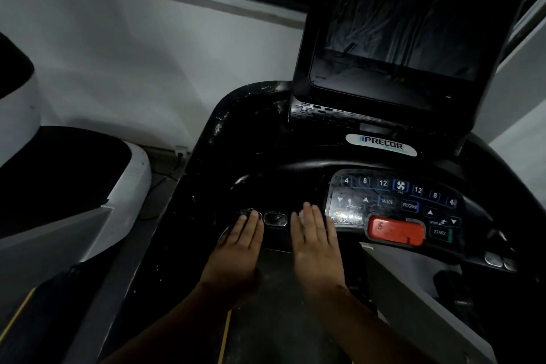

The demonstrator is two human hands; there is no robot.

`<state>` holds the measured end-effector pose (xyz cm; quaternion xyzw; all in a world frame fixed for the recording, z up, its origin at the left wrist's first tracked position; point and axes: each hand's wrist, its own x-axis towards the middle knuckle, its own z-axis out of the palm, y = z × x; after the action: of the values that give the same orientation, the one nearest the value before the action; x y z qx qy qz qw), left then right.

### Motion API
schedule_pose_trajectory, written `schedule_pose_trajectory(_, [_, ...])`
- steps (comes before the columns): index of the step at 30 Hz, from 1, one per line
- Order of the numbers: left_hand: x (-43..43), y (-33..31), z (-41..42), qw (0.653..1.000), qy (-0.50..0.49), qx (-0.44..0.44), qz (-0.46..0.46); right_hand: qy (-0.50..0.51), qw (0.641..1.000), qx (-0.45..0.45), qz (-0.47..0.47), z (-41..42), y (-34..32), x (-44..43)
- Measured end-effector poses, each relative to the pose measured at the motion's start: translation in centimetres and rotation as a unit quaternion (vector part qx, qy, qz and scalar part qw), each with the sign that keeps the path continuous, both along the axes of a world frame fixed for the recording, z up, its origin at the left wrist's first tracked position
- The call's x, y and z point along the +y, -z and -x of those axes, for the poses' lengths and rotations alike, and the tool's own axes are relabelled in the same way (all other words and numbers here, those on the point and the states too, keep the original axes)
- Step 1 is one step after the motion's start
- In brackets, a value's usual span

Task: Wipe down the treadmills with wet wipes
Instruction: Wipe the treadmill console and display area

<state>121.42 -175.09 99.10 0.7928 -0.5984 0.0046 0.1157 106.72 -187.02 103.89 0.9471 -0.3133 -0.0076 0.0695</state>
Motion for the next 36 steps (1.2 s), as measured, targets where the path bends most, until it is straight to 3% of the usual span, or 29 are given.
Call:
schedule_pose_trajectory(2, [0.0,0.0,-0.1,1.000,0.000,-0.004,0.010,0.046,0.999,0.006,-0.024,0.3,0.4,0.9])
schedule_pose_trajectory(6, [0.1,0.1,-0.2,1.000,0.002,-0.016,0.017,0.031,0.999,0.011,-0.021,0.6,2.1,1.4])
schedule_pose_trajectory(9, [0.0,0.6,0.2,1.000,-0.011,-0.010,0.019,0.048,0.998,-0.032,-0.040,-1.5,1.0,1.0])
schedule_pose_trajectory(12, [-0.2,0.9,0.2,1.000,-0.014,-0.014,0.009,0.023,0.997,-0.028,-0.070,-2.4,0.6,1.4])
schedule_pose_trajectory(17, [-0.1,0.9,0.1,0.999,-0.008,-0.018,0.025,-0.069,0.997,-0.005,-0.017,-0.3,0.8,-1.0])
schedule_pose_trajectory(23, [0.1,0.7,0.1,0.999,-0.011,-0.019,0.028,-0.005,1.000,0.005,-0.008,-0.8,0.3,0.9])
schedule_pose_trajectory(26, [0.2,0.8,0.0,0.999,-0.007,-0.014,0.033,-0.018,0.999,-0.047,0.007,0.2,1.4,1.4])
schedule_pose_trajectory(31, [-0.2,1.4,0.1,0.999,-0.007,-0.006,0.035,-0.037,0.999,-0.017,-0.006,1.3,1.8,0.6])
schedule_pose_trajectory(34, [-0.5,1.5,-0.1,1.000,-0.006,-0.004,0.005,-0.008,0.999,-0.044,0.001,-0.6,1.4,0.3])
schedule_pose_trajectory(36, [-0.6,1.5,0.0,1.000,-0.015,-0.005,0.000,0.011,0.997,-0.057,-0.045,-2.2,1.8,1.3])
